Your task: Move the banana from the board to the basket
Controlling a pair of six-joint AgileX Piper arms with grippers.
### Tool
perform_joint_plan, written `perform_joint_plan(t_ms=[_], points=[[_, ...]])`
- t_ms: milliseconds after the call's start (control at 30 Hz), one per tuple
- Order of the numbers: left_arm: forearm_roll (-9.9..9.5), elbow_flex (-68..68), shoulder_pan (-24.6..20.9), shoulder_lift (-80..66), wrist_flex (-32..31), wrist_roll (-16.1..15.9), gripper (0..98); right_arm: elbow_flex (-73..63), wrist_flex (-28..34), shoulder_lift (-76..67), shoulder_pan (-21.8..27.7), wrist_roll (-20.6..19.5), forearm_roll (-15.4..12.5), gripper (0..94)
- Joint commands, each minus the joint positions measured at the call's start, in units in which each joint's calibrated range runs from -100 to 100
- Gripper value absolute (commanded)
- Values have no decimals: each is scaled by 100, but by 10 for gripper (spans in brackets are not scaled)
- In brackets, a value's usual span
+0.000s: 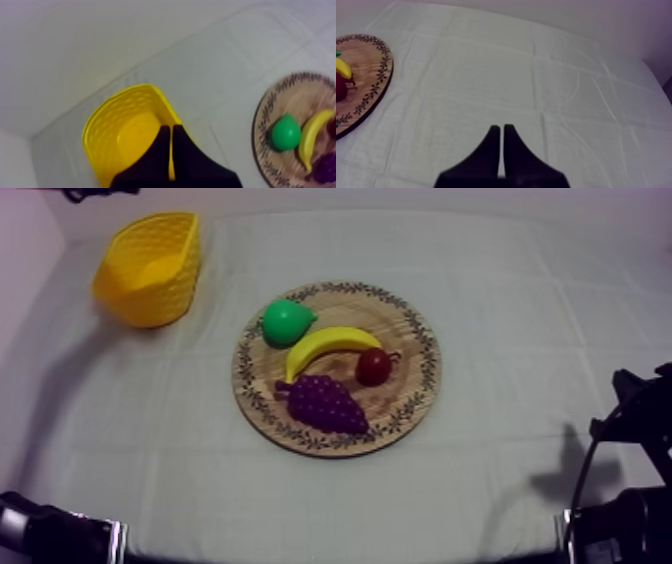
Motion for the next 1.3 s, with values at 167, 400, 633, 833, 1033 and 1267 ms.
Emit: perform_joint_plan(t_ms=[167,400,633,833,1033,1267], points=[[-15,-929,483,1684,304,-614,1,-3,-1,-2,2,-3,2,2],[-128,-1098,963,2433,476,-648,2,-3,-1,-2,2,-4,2,2],[-204,-1023,1381,2803,771,-863,10,-3,-1,-2,2,-2,2,2],[-268,-1025,1561,2796,1162,-955,24,-3,-1,-2,2,-1,2,2],[-181,-878,1619,2791,1268,-1003,31,-3,-1,-2,2,-1,2,2],[-126,-583,1709,2772,1183,-1033,35,-3,-1,-2,2,-1,2,2]])
